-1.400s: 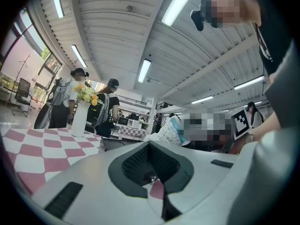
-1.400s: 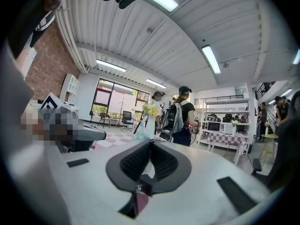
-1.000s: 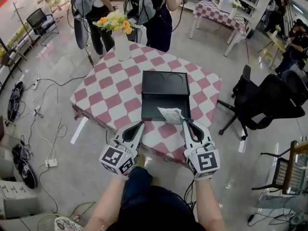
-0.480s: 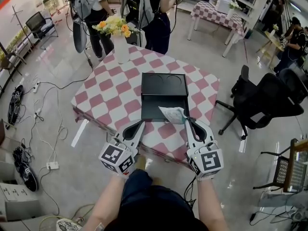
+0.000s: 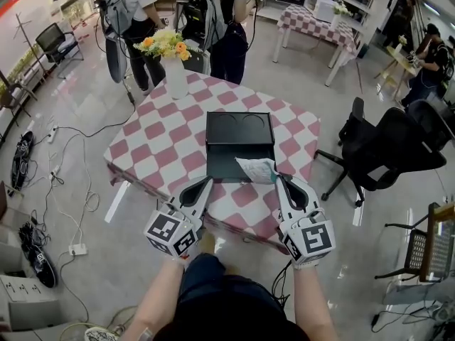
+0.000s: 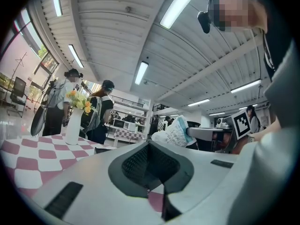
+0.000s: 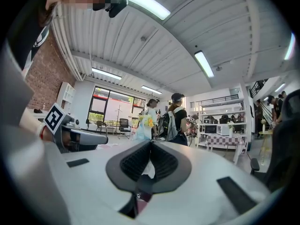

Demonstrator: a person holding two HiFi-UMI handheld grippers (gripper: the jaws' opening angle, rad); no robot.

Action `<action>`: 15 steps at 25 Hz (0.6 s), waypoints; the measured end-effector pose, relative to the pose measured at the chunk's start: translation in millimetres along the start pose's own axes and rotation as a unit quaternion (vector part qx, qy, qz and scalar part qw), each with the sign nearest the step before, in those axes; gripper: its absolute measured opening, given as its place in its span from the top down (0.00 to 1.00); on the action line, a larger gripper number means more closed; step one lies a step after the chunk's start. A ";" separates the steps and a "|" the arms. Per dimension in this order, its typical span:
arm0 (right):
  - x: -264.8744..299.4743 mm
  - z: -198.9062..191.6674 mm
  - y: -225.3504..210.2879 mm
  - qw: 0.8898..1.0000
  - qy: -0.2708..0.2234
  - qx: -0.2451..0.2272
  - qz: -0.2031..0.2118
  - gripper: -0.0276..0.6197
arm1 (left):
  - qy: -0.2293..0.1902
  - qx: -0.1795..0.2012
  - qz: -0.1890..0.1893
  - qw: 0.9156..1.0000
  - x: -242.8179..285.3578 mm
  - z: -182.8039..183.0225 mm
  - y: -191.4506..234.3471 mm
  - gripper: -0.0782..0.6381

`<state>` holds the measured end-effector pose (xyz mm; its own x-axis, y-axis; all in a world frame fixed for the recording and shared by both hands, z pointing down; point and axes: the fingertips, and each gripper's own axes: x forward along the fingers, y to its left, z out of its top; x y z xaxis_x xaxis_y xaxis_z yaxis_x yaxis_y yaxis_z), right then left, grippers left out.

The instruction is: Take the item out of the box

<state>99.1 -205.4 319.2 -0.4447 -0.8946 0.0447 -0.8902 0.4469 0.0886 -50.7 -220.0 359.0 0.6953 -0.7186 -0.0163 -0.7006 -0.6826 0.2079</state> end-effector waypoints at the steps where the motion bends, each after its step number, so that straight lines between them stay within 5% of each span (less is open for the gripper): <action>1: -1.4 1.9 -0.7 1.000 -0.001 0.001 -0.001 0.95 | -0.001 0.001 -0.001 1.000 0.0 2.3 -0.9 0.89; 15: -16.8 18.6 -5.4 1.000 -0.014 -0.002 -0.004 0.95 | -0.013 0.009 0.000 1.000 -3.9 22.8 -10.1 0.89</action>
<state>109.6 -192.8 299.5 -0.4397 -0.8980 0.0170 -0.8934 0.4393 0.0938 -50.0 -213.4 334.7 0.6914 -0.7213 -0.0421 -0.7032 -0.6852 0.1898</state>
